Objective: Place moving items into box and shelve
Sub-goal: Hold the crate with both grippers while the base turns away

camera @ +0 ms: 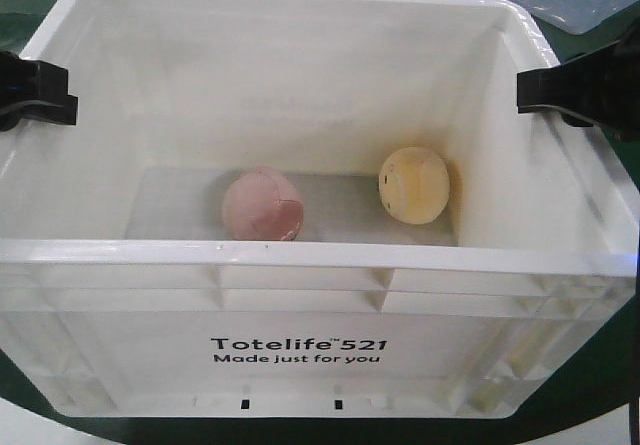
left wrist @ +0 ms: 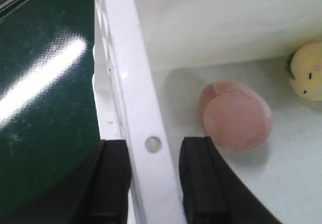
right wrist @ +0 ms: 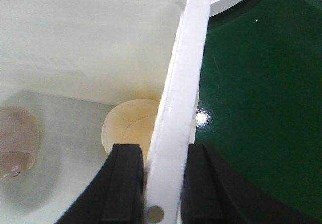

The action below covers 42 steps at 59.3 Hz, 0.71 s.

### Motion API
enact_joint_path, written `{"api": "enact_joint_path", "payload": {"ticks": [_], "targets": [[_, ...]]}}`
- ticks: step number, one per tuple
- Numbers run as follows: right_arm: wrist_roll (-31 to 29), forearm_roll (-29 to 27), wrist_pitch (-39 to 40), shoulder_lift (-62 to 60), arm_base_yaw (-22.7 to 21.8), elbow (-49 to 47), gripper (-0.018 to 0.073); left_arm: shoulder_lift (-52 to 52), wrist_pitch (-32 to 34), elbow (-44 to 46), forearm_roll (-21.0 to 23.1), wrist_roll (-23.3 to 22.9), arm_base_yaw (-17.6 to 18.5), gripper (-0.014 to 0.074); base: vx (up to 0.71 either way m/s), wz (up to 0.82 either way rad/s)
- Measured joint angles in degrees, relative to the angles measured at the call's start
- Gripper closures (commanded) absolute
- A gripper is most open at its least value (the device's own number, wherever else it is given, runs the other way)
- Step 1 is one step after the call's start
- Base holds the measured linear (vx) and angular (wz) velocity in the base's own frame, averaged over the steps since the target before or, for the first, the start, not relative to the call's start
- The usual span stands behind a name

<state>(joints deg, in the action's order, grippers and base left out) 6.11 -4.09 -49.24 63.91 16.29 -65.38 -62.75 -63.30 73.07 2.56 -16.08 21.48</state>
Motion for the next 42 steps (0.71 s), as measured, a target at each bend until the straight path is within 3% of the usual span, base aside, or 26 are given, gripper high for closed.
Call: {"api": "enact_joint_path", "payload": {"ticks": [42], "targets": [[0.1,0.0,-0.1,0.0,0.0,0.0,0.0565,0.0,-0.2,0.0,0.0,0.0,0.0,0.0603,0.0,0.0]]}}
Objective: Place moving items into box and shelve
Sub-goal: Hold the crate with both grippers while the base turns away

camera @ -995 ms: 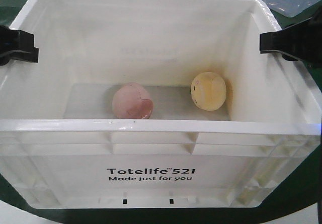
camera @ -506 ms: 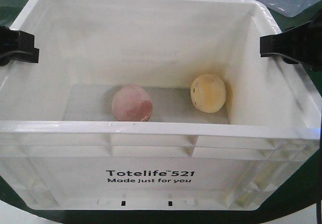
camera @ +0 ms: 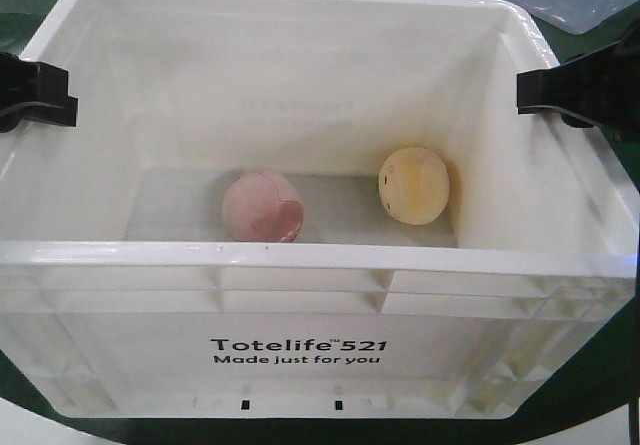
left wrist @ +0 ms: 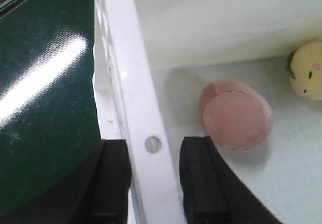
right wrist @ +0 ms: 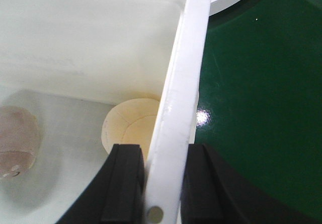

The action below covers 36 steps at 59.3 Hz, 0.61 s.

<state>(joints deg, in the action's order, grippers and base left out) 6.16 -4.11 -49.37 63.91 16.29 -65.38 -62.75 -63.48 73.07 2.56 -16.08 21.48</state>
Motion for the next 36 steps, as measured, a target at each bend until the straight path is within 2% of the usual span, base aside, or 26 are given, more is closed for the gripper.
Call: {"api": "enact_joint_path", "payload": {"ticks": [36], "targets": [[0.0,0.0,-0.1,0.0,0.0,0.0,0.0565,0.0,0.0,0.0,0.0,0.0,0.0,0.0603,-0.01,0.01]]}}
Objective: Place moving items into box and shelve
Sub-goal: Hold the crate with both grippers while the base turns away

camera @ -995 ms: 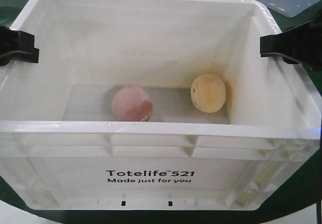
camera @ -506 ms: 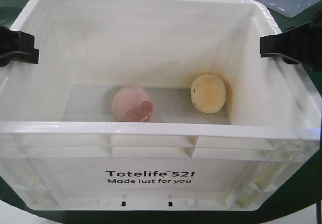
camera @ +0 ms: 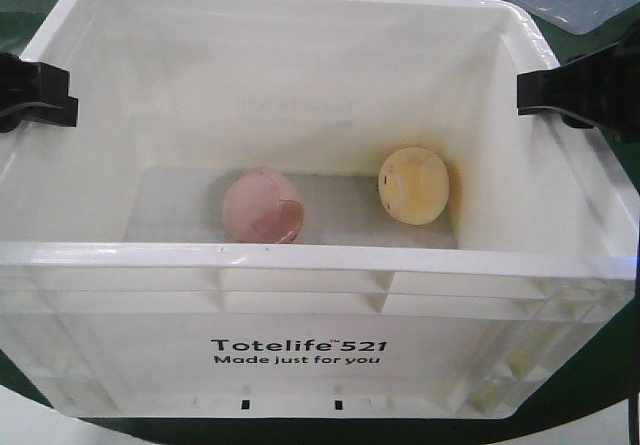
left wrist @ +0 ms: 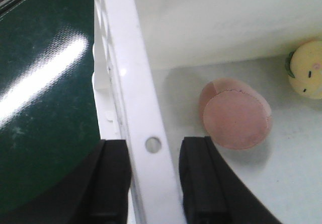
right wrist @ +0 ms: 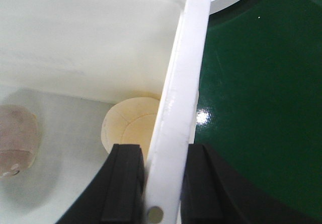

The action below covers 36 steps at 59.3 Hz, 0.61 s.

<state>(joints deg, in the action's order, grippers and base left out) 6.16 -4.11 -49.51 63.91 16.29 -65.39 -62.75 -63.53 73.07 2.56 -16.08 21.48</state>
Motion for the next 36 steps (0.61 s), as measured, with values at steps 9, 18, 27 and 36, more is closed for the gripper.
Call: {"api": "enact_joint_path", "payload": {"ticks": [9,18,27,36], "targets": [[0.0,0.0,0.0,0.0,0.0,0.0,0.0565,0.0,0.0,0.0,0.0,0.0,0.0,0.0603,-0.05,0.03],[0.0,0.0,0.0,0.0,0.0,0.0,0.0565,0.0,0.0,0.0,0.0,0.0,0.0,0.0603,-0.07,0.04],[0.0,0.0,0.0,0.0,0.0,0.0,0.0565,0.0,0.0,0.0,0.0,0.0,0.0,0.0603,-0.1,0.03],[0.0,0.0,0.0,0.0,0.0,0.0,0.0565,0.0,0.0,0.0,0.0,0.0,0.0,0.0603,-0.11,0.01]]}}
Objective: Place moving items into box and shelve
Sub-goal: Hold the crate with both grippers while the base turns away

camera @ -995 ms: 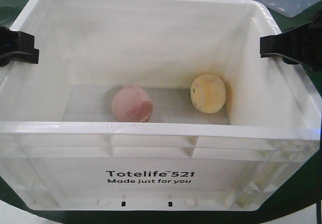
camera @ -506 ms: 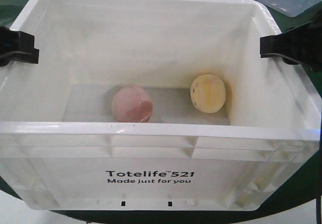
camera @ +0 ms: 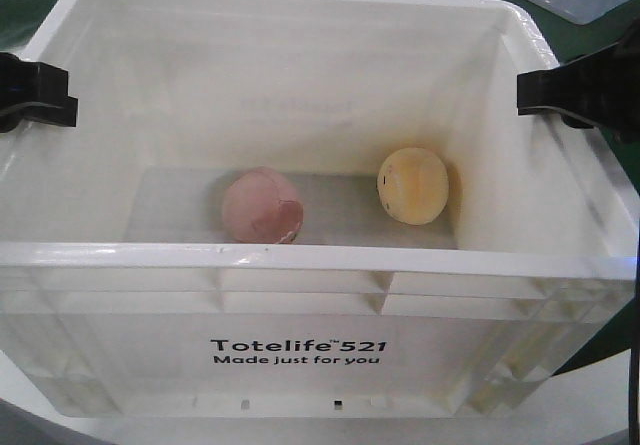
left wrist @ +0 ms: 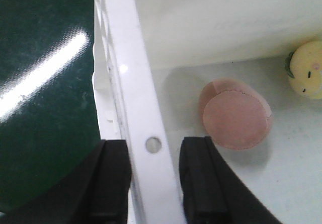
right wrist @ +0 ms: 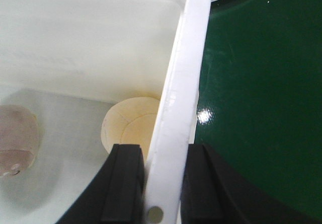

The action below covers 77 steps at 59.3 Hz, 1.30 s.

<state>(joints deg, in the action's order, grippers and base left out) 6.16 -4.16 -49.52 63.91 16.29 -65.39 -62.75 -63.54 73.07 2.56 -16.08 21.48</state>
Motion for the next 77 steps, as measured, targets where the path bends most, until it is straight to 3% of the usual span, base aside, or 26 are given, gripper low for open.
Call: {"api": "enact_joint_path", "payload": {"ticks": [77], "targets": [[0.0,0.1,-0.1,-0.1,0.0,0.0,0.0565,0.0,-0.1,0.0,0.0,0.0,0.0,0.0603,-0.12,0.27]]}}
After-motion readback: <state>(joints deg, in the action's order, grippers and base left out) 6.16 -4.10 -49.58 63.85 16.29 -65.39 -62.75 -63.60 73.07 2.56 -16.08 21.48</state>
